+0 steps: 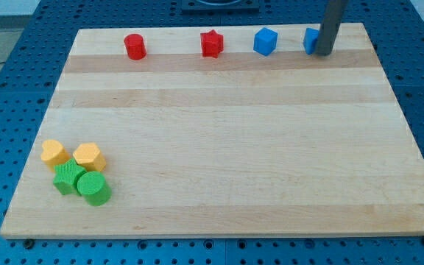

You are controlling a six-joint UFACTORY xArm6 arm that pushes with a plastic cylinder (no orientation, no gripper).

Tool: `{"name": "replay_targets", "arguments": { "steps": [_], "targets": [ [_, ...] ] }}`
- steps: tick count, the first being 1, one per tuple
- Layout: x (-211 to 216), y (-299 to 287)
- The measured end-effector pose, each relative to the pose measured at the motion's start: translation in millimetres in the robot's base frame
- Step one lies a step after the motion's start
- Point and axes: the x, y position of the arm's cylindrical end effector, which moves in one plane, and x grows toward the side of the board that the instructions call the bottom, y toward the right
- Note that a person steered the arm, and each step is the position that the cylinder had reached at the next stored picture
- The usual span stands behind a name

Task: Slightly push the red star towards the red circle

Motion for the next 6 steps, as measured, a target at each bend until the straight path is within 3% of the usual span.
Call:
{"name": "replay_targets", "arguments": {
  "steps": [1,2,3,5,6],
  "targets": [
    [0.3,-7.6],
    [86.4,-19.8],
    [175.7,-90.6],
    [194.1,-111.7],
    [130.0,-111.7]
  ]
}}
